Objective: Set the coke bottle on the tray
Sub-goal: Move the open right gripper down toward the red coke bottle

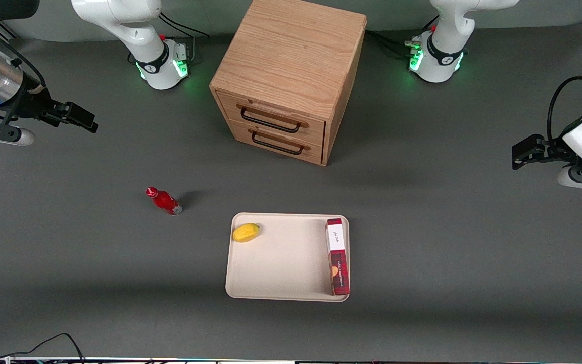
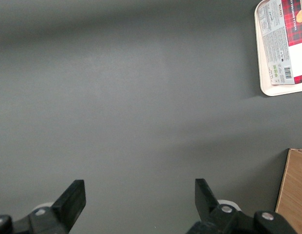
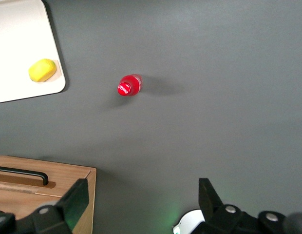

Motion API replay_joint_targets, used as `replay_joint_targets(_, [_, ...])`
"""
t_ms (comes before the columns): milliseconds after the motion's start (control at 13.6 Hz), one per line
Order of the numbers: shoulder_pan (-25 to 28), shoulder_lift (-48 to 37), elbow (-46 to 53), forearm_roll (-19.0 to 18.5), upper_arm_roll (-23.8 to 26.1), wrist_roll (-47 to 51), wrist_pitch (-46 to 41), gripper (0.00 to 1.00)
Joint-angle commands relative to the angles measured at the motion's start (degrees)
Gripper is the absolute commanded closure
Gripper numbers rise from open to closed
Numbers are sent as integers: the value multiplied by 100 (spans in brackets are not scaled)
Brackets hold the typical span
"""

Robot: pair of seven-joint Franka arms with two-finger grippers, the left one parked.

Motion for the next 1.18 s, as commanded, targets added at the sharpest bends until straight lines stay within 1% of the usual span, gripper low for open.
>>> replay_joint_targets(0, [51, 142, 288, 72, -35, 94, -345, 0])
replay_joint_targets(221, [51, 368, 323, 72, -26, 24, -346, 0])
replay_joint_targets(368, [59, 702, 166, 115, -18, 24, -58, 0])
replay_joint_targets(441, [68, 869, 17, 125, 26, 85, 274, 0])
replay_joint_targets(662, [147, 1143, -834, 125, 53, 190, 1784, 0])
replay_joint_targets(882, [209, 1564, -1617, 72, 237, 743, 3349, 0])
replay_joint_targets(1029, [209, 1731, -1960, 37, 281, 753, 4045, 0])
replay_joint_targets(1103, [209, 1767, -2092, -76, 281, 753, 4283, 0])
